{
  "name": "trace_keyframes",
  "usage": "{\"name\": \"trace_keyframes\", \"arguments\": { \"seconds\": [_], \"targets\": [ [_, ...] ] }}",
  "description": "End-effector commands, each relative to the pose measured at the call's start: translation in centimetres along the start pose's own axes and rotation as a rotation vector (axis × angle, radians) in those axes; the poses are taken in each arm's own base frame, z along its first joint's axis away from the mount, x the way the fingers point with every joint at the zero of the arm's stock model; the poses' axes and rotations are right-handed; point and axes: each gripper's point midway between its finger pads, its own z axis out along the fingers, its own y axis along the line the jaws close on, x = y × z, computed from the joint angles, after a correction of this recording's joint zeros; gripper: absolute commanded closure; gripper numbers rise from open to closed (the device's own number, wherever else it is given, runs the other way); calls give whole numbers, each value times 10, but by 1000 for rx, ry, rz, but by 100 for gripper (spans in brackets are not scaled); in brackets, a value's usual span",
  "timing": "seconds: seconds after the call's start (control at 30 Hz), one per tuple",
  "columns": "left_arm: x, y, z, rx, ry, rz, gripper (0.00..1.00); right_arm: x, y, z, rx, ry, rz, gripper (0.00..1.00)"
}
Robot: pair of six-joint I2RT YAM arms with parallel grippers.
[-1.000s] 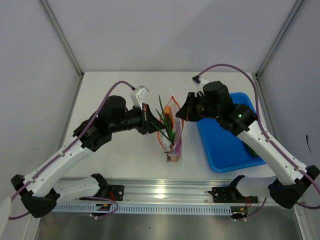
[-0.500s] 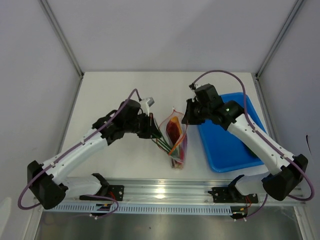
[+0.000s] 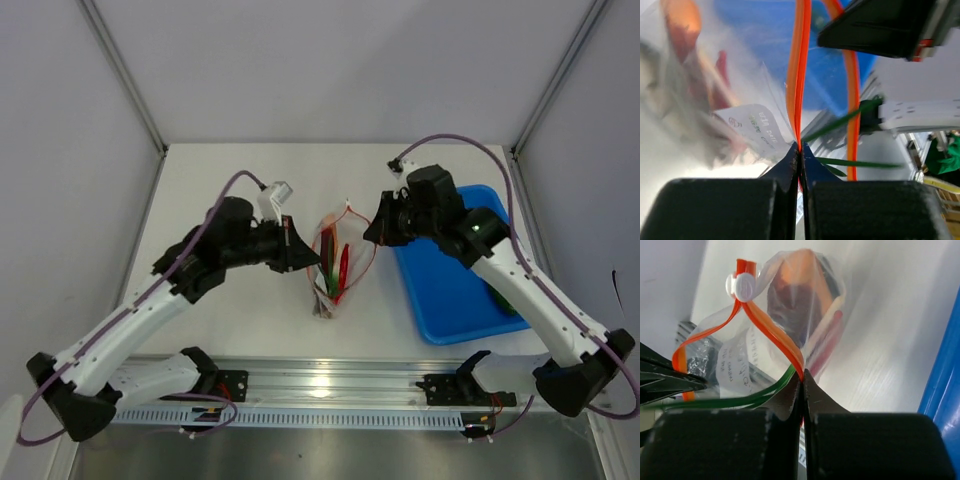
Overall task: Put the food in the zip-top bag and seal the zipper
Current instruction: Adjust the zipper food storage bag at the center of the board.
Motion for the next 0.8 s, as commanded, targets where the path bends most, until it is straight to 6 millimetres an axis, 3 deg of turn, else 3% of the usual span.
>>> {"name": "trace_keyframes", "arguments": {
  "seconds": [0.0, 0.1, 0.17, 0.2, 0.37, 0.47, 0.57, 0.73, 0.77],
  "targets": [
    [42, 53, 37, -125, 140, -66, 99, 28, -21, 40, 19, 90, 56, 100],
    [48, 62, 45, -138, 175, -86, 99, 30, -29, 54, 48, 110, 45, 100],
    [29, 48, 40, -110, 129, -61, 99, 23, -27, 52, 53, 106, 22, 100],
    [22, 42, 35, -99, 111, -46, 99, 7, -18, 46, 39, 69, 10, 100],
    [-44, -26, -13, 28, -64, 48, 100, -31, 7, 7, 10, -16, -33, 100],
    [-54, -48, -32, 92, -115, 61, 99, -39, 21, -15, -33, -50, -32, 100],
    [-47, -48, -33, 110, -104, 43, 99, -28, 20, -20, -49, -43, -2, 100],
    [15, 13, 16, 14, 52, -66, 99, 8, 1, -1, -30, 18, 57, 100],
    [32, 30, 26, -17, 96, -93, 99, 28, -12, 11, -8, 66, 74, 100]
  ]
}}
